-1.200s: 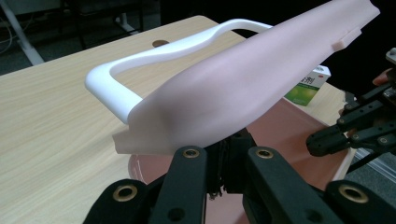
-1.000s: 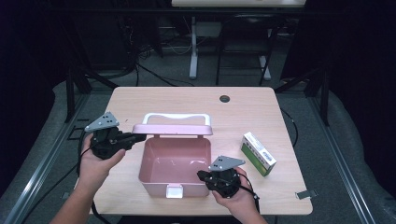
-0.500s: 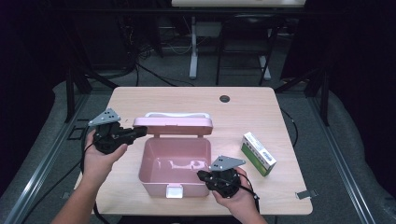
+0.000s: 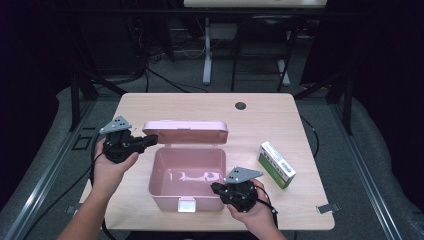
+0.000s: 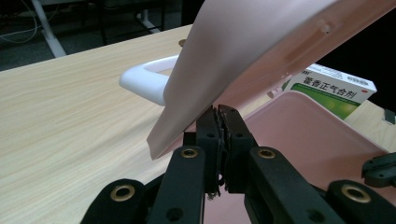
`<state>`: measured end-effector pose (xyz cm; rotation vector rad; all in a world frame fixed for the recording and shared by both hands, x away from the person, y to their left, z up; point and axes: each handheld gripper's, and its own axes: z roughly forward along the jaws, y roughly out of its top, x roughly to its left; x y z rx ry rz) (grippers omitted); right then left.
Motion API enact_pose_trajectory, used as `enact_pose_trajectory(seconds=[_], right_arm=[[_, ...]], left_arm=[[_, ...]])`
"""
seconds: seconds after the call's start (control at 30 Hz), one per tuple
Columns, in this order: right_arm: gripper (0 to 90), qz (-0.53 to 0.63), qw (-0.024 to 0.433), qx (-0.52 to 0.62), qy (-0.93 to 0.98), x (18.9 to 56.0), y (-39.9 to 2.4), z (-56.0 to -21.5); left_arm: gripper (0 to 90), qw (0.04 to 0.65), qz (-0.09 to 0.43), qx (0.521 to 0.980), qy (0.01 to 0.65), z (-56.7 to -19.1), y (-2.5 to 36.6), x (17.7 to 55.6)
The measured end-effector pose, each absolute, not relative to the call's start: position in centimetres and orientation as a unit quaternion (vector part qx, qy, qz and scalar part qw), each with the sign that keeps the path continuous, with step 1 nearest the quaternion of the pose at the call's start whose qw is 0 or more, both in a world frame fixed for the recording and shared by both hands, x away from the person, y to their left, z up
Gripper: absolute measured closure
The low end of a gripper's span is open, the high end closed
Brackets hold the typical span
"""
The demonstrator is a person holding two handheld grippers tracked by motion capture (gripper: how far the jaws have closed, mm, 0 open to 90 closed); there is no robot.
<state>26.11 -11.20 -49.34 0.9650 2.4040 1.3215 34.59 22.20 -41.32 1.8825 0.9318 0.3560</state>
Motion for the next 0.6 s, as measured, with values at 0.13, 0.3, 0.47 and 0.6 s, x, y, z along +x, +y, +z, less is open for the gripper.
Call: enact_pose_trajectory(seconds=[0.13, 0.3, 0.47, 0.6], right_arm=[[86.1, 0.452, 0.116, 0.330, 0.821, 26.10, -11.21, -49.35], [85.9, 0.452, 0.116, 0.330, 0.820, 26.10, -11.21, -49.35], [85.7, 0.453, 0.116, 0.330, 0.820, 26.09, -11.21, -49.36], [85.4, 0.453, 0.116, 0.329, 0.821, 26.08, -11.22, -49.36]], left_arm=[[87.5, 0.483, 0.146, 0.773, 0.386, -41.60, 22.26, 34.92], [87.4, 0.478, 0.144, 0.773, 0.390, -41.88, 22.24, 35.23], [87.4, 0.477, 0.147, 0.772, 0.393, -42.11, 22.29, 35.40], [87.1, 0.474, 0.147, 0.774, 0.394, -42.17, 22.39, 35.47]])
